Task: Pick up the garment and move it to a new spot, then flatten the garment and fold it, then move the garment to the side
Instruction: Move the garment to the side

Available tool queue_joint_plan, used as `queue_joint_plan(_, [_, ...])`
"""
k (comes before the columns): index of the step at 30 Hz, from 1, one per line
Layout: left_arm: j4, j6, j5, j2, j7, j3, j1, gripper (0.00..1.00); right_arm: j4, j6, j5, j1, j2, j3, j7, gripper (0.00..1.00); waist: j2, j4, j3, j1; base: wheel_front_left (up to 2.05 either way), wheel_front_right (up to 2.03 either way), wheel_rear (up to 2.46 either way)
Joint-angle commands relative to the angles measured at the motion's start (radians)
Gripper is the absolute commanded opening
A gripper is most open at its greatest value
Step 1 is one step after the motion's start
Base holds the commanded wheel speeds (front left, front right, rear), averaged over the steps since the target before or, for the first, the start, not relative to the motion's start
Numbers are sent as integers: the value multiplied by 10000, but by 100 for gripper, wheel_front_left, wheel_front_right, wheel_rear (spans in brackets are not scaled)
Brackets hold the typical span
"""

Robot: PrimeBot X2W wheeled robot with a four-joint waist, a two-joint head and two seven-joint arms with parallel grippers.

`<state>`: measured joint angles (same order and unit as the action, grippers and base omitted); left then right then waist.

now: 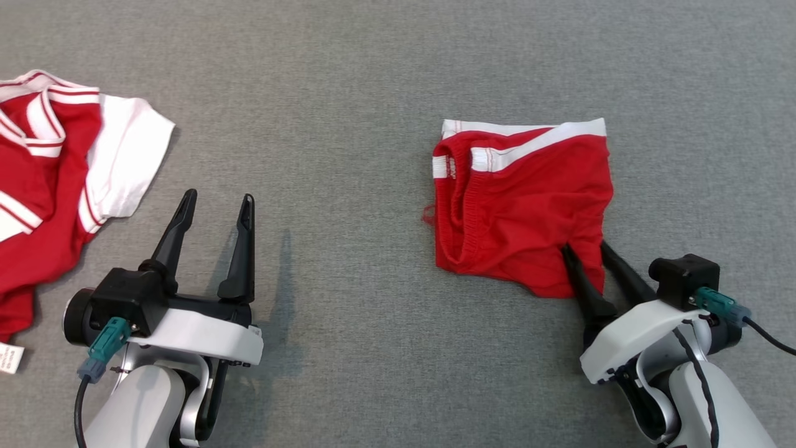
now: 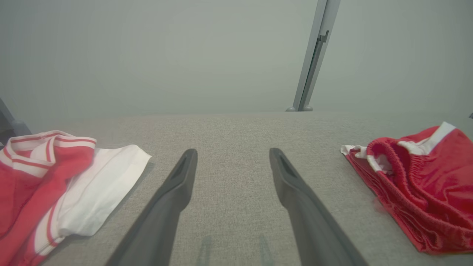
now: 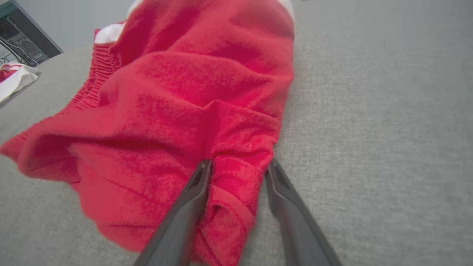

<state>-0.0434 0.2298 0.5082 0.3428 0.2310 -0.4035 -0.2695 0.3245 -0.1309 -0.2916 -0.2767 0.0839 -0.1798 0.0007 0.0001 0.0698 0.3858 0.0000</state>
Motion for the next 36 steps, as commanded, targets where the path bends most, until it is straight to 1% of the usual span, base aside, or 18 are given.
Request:
queue_joint_plan(1, [-5, -25, 27, 72, 62, 43, -154, 100, 240, 2, 10, 303, 18, -77, 244, 11, -1, -80, 13, 0, 0, 0, 0])
queue_joint_plan(2, [23, -23, 20, 81, 63, 49, -194, 100, 199, 4, -8, 176, 18, -100, 282, 0, -1, -129, 27, 0, 0, 0, 0])
queue_joint_plan(6, [118, 47, -34, 143, 37, 68, -279, 100, 22, 15, 132, -355, 225, -340, 361, 0, -1, -368, 81, 0, 0, 0, 0])
queue_joint_plan(10, [301, 71, -73, 219, 88, 152, -344, 100, -175, 15, 237, -771, 651, -617, 454, 0, -1, -751, 218, 0, 0, 0, 0])
queue_joint_plan(14, [614, 133, -170, 404, 134, 333, -347, 100, -192, 10, 168, -1314, 1095, -1119, 616, 0, -1, -1429, 523, 0, 0, 0, 0])
queue_joint_plan(17, [835, 158, -289, 532, 77, 338, -451, 100, 15, 10, 18, -1624, 1413, -1332, 451, 0, -1, -1962, 670, 0, 0, 0, 0])
queue_joint_plan(23, [1428, 251, -543, 952, -303, 342, -656, 100, 797, 6, -356, -2243, 1944, -1614, -242, 0, -1, -3096, 1059, 0, 0, 0, 0])
queue_joint_plan(29, [2101, 300, -783, 1433, -917, 291, -863, 100, 2024, 4, -804, -3078, 2342, -1807, -1082, 0, -1, -4133, 1538, 0, 0, 0, 0])
queue_joint_plan(33, [2502, 296, -967, 1781, -1373, 236, -963, 100, 2959, 4, -1147, -3848, 2461, -1921, -1636, 0, -1, -4686, 1802, 0, 0, 0, 0])
queue_joint_plan(35, [2691, 283, -1044, 1912, -1594, 193, -1031, 100, 3451, 4, -1263, -4253, 2499, -1935, -1838, 0, -1, -4865, 1904, 0, 0, 0, 0])
queue_joint_plan(36, [2691, 283, -1044, 1912, -1594, 193, -1031, 100, 3451, 4, -1263, -4253, 2499, -1935, -1838, 0, -1, -4865, 1904, 0, 0, 0, 0])
